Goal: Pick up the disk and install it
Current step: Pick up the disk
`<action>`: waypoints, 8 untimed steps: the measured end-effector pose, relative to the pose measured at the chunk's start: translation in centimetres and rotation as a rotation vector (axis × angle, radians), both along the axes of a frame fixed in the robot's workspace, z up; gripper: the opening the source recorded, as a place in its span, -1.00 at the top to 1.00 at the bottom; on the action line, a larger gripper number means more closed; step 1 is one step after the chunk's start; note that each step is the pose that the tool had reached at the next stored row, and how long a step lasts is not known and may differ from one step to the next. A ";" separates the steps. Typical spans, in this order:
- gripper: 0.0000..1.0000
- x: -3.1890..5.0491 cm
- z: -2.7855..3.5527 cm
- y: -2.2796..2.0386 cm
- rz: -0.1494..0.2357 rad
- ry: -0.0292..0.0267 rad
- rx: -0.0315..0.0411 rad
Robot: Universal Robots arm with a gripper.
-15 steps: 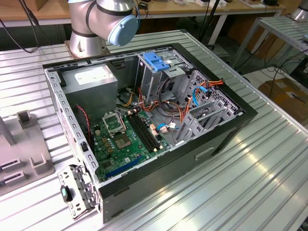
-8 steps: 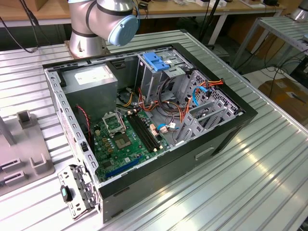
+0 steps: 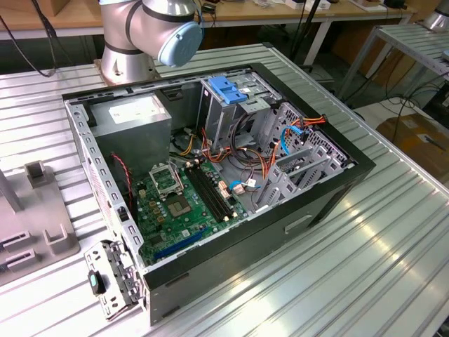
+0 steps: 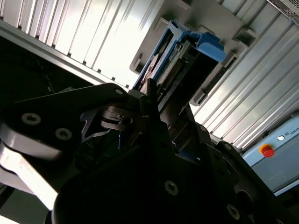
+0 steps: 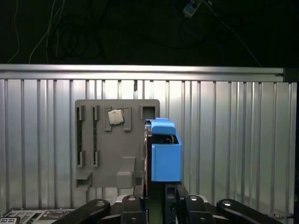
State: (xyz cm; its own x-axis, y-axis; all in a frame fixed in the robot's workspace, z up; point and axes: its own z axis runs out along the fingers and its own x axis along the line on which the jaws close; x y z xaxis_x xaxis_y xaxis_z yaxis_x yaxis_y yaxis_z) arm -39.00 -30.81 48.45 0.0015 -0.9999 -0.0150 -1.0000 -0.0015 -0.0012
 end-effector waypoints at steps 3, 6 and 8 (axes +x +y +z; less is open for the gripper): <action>0.30 0.31 0.00 0.00 0.000 0.0000 0.0000; 0.30 0.60 0.00 0.00 0.000 0.0000 0.0000; 0.30 0.80 -0.01 0.00 0.000 -0.0001 0.0000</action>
State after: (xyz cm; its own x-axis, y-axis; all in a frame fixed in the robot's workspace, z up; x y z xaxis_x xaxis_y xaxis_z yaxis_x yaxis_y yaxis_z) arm -38.21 -30.81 48.45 0.0015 -0.9999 -0.0150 -1.0000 -0.0015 -0.0013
